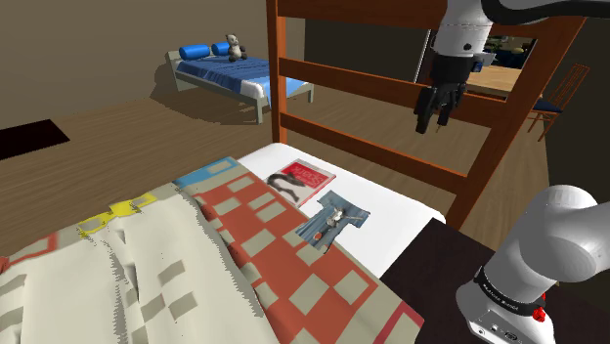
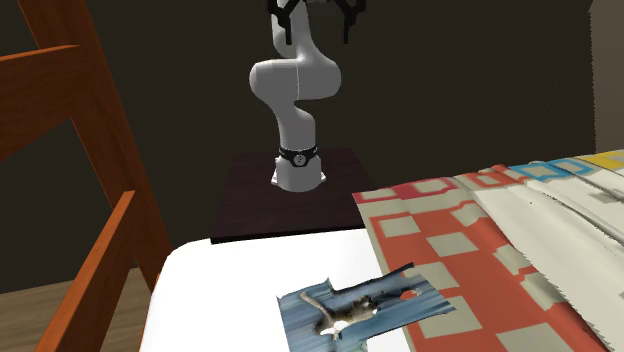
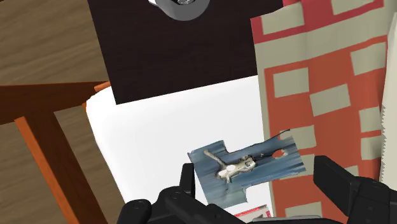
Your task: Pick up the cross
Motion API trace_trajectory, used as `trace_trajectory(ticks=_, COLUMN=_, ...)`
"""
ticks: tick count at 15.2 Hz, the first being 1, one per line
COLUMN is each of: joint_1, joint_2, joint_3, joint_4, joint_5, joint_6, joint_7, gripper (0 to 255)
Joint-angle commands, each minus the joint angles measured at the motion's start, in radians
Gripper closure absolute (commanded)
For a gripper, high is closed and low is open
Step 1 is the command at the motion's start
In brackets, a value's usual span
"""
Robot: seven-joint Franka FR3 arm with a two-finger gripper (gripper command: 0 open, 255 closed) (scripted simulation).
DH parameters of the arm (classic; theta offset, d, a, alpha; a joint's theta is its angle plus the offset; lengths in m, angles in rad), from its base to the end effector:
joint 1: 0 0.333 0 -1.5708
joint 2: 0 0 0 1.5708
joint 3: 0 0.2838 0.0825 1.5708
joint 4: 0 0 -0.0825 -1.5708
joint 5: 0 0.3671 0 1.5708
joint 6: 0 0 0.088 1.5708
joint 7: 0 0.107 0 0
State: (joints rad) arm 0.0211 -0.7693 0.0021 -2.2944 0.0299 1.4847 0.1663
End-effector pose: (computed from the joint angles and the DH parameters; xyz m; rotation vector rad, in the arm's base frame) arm 0.3082 0.0108 0.5830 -3.1086 0.2207 0.0669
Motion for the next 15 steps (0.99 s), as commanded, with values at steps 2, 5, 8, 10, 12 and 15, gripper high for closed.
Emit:
trace_trajectory(ticks=2, joint_1=-0.007, joint_2=-0.016, joint_3=-0.002, joint_4=-0.046, joint_5=0.015, joint_6=0.043, joint_7=0.020, gripper=0)
trace_trajectory(ticks=5, joint_1=-0.026, joint_2=-0.054, joint_3=-0.006, joint_4=-0.179, joint_5=0.061, joint_6=0.174, joint_7=0.076, gripper=0)
trace_trajectory(ticks=8, joint_1=-0.042, joint_2=-0.078, joint_3=-0.005, joint_4=-0.302, joint_5=0.111, joint_6=0.314, joint_7=0.128, gripper=0)
trace_trajectory(ticks=10, joint_1=-0.048, joint_2=-0.083, joint_3=-0.002, joint_4=-0.379, joint_5=0.148, joint_6=0.413, joint_7=0.159, gripper=0)
trace_trajectory(ticks=12, joint_1=-0.051, joint_2=-0.077, joint_3=0.002, joint_4=-0.451, joint_5=0.189, joint_6=0.518, joint_7=0.188, gripper=0)
trace_trajectory(ticks=15, joint_1=-0.044, joint_2=-0.044, joint_3=0.011, joint_4=-0.546, joint_5=0.261, joint_6=0.691, joint_7=0.224, gripper=0)
